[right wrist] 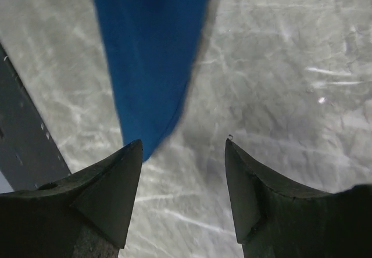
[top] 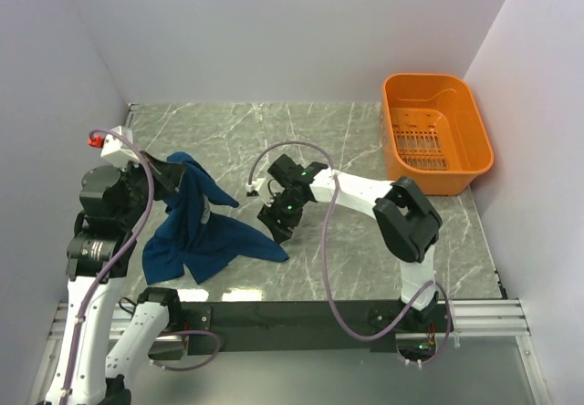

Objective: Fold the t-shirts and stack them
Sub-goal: Flatten the tshirt out

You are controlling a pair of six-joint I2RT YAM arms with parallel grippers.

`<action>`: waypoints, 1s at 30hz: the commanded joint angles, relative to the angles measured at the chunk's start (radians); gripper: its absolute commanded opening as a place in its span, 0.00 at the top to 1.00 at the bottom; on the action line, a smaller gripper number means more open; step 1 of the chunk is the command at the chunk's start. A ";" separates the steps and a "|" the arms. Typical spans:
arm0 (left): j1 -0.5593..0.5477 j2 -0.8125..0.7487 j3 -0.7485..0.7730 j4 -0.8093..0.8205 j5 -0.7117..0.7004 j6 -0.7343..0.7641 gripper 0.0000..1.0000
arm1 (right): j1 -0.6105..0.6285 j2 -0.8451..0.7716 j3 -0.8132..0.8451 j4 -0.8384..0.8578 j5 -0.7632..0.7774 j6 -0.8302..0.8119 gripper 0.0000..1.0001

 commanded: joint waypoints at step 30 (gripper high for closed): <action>0.002 -0.128 0.224 0.143 -0.159 -0.022 0.99 | -0.286 -0.478 0.559 -0.450 -0.110 -0.424 1.00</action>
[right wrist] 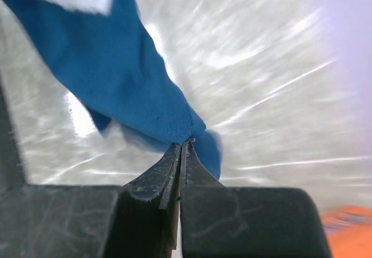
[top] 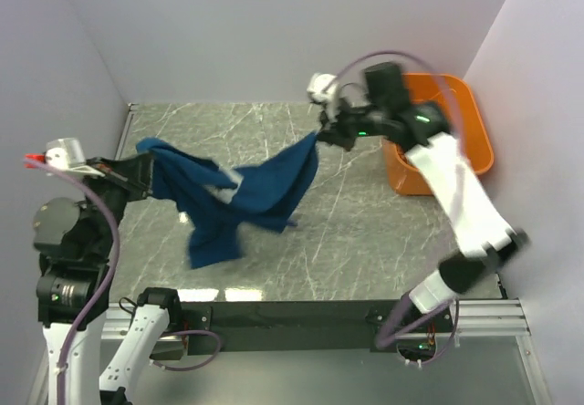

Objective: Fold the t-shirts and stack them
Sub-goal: Flatten the tshirt out

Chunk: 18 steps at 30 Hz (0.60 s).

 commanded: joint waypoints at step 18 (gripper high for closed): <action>0.002 -0.054 0.102 0.199 -0.235 0.012 0.99 | -0.411 -0.433 0.204 0.186 0.105 0.121 1.00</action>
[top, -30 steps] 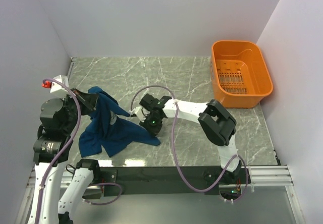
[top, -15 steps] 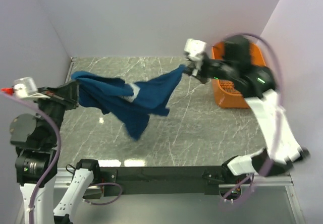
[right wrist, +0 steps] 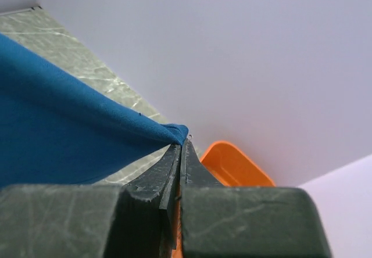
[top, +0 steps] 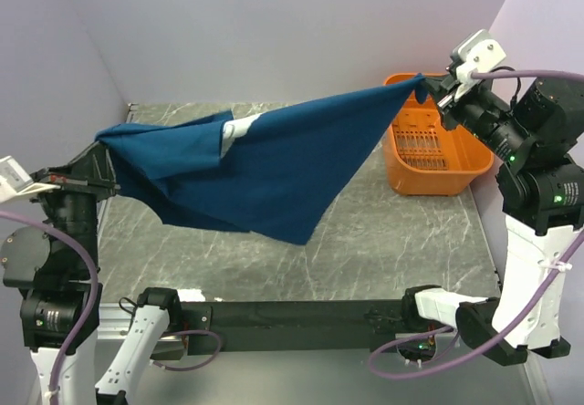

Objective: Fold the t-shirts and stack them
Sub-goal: Flatten the tshirt out

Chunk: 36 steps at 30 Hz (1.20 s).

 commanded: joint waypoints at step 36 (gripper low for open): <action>0.002 -0.081 -0.624 -0.300 0.456 -0.430 0.25 | -0.059 -0.153 -1.216 -0.107 -0.157 -0.520 1.00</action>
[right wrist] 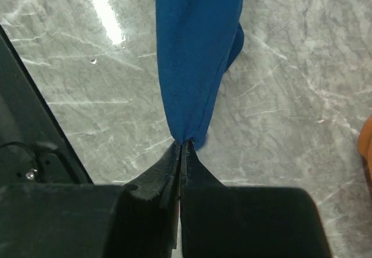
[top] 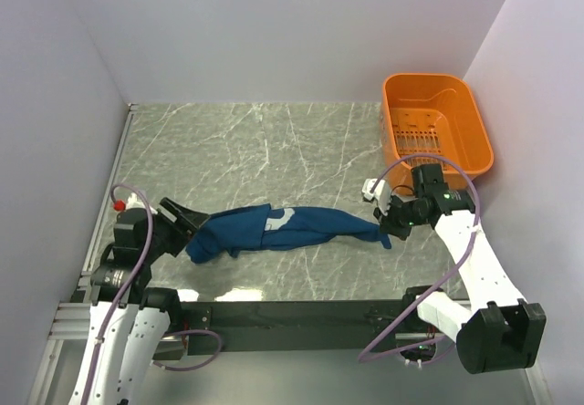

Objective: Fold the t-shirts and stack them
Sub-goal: Flatten the tshirt out

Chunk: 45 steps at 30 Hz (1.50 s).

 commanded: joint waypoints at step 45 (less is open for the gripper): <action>-0.546 1.604 0.872 -0.003 -0.385 0.344 0.88 | 0.049 0.237 0.065 0.182 -0.021 0.164 1.00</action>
